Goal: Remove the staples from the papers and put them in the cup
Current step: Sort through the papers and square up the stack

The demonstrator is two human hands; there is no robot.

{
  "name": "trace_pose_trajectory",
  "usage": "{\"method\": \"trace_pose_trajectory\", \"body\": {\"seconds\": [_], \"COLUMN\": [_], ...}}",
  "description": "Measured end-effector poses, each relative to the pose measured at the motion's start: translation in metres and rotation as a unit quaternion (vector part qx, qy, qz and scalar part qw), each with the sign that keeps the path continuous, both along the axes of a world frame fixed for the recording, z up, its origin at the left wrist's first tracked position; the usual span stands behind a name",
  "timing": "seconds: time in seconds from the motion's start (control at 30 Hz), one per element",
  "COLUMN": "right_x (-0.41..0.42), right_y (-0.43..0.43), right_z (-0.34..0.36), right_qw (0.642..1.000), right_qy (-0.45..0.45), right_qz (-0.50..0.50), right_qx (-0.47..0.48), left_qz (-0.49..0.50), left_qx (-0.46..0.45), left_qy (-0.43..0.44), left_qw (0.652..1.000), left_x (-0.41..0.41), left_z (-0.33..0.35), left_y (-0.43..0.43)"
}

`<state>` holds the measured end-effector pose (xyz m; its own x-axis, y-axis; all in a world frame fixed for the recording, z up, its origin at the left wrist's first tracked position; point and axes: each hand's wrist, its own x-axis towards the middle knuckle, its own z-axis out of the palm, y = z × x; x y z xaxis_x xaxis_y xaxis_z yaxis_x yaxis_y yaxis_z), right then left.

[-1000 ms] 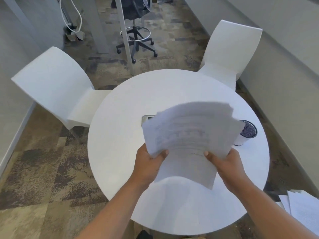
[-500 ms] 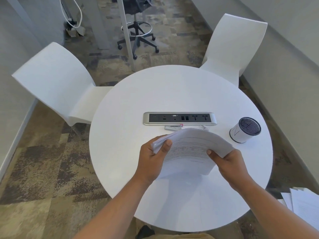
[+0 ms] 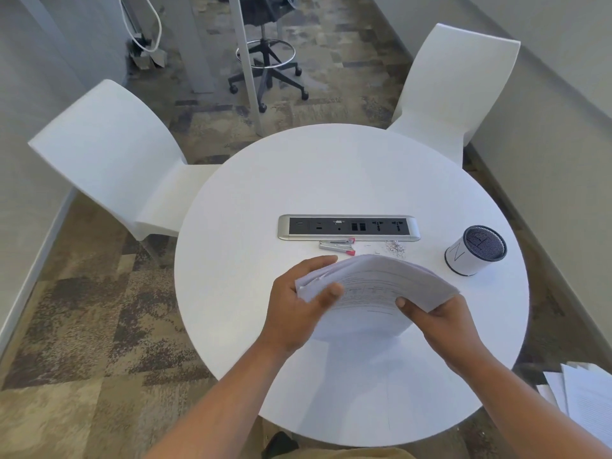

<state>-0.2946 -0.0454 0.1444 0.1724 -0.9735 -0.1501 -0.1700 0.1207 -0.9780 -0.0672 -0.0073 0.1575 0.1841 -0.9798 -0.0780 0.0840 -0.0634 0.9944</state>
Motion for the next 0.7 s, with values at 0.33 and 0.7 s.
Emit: {"method": "trace_pose_trajectory", "body": {"seconds": [0.33,0.7], "right_x": [-0.006,-0.027], "right_y": [-0.008,-0.017], "right_z": [0.071,0.047], "right_qw": [0.906,0.989], "right_qy": [0.336,0.118], "right_qz": [0.058,0.036], "right_qx": [-0.250,-0.086], "left_qz": [-0.070,0.171], "left_qx": [-0.158,-0.106], "left_qy": [-0.287,-0.315], "left_qw": [0.942,0.928], "left_x": [0.008,0.039], "left_z": [0.004,0.000], "left_y": [-0.003,-0.003]}}
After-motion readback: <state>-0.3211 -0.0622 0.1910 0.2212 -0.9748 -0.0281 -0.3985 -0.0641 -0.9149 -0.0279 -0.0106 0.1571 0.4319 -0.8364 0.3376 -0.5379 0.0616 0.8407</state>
